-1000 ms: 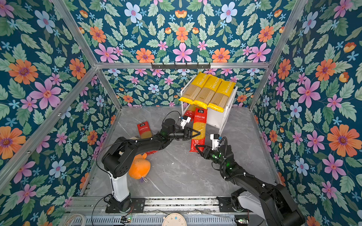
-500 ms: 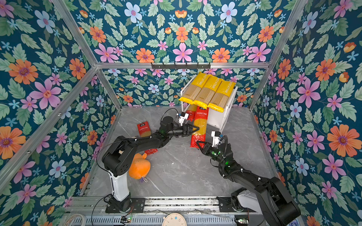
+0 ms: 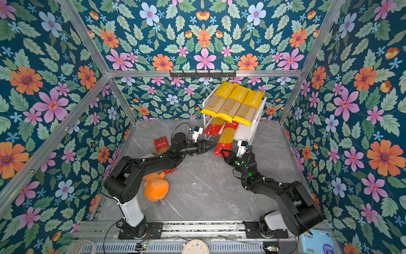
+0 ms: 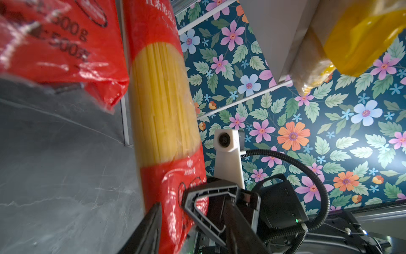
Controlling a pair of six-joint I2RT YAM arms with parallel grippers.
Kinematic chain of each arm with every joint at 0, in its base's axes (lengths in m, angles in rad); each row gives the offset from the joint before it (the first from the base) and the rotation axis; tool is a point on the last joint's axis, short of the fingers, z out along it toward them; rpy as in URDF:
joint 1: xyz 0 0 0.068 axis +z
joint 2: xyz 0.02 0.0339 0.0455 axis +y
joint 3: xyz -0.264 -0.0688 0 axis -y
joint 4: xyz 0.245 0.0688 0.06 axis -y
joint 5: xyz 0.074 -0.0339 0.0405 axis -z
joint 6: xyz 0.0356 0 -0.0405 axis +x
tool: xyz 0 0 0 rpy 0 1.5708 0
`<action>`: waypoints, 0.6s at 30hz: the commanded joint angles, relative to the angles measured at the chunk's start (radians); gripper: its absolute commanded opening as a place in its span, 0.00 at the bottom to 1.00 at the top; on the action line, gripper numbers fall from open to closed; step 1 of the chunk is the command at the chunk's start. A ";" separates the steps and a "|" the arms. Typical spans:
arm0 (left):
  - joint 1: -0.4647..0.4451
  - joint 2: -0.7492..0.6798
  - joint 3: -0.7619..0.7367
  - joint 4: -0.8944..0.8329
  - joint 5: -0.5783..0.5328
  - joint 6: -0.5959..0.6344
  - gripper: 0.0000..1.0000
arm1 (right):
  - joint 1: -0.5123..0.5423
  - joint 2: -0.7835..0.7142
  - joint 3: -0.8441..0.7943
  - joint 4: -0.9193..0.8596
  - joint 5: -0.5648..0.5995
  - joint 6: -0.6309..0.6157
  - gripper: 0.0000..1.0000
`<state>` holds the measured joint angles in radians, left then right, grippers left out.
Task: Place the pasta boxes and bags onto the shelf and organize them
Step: 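Insert the red pack under the top shelf while the left gripper releases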
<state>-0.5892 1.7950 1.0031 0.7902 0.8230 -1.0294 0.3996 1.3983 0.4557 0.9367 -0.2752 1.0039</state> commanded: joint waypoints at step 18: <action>0.078 -0.263 -0.336 -0.022 -0.048 0.067 0.50 | -0.023 0.111 0.245 -0.056 0.138 0.001 0.18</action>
<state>-0.5125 1.5387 0.6670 0.7792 0.7834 -0.9871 0.3824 1.4948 0.6815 0.7860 -0.1524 1.0328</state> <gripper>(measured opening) 0.499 0.182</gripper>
